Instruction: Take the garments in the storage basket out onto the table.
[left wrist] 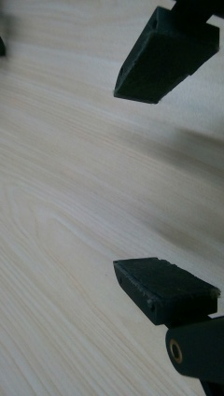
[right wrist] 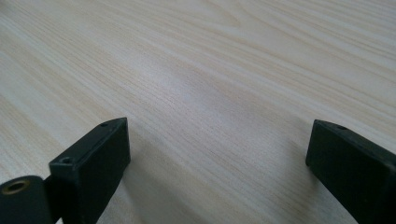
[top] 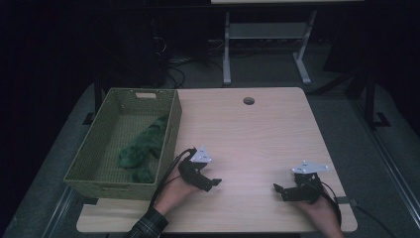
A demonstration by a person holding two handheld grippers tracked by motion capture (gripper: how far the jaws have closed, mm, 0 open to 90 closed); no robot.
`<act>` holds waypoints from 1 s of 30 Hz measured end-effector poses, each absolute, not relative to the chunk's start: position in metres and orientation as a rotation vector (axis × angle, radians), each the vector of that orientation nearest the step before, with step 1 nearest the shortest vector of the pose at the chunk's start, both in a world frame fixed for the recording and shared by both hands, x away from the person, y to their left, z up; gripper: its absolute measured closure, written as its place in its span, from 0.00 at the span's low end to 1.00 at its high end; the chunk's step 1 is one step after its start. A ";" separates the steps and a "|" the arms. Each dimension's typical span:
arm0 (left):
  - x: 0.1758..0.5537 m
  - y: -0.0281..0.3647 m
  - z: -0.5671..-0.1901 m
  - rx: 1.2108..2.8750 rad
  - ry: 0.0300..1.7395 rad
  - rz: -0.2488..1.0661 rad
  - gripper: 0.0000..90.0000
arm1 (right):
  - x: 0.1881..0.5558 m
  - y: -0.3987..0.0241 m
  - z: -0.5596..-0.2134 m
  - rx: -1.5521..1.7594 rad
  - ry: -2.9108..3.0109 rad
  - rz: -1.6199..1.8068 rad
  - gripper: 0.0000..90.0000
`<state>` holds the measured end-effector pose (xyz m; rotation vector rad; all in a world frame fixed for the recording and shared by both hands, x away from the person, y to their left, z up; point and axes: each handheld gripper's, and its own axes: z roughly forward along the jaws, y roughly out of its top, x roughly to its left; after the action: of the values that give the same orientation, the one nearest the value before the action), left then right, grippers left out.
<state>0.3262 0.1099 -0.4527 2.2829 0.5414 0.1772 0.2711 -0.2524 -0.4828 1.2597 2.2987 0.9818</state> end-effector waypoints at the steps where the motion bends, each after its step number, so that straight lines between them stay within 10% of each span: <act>1: 0.326 0.110 -0.453 2.283 0.541 0.177 0.15 | 0.271 -0.252 -0.483 1.260 2.299 0.982 0.07; 30: 0.324 0.114 -0.414 2.206 0.498 0.159 0.16 | 0.271 -0.253 -0.483 1.255 2.299 0.982 0.07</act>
<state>0.3243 0.1142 -0.4143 2.2063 0.4980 0.1589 0.2712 -0.2526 -0.4828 1.2548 2.2991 0.9820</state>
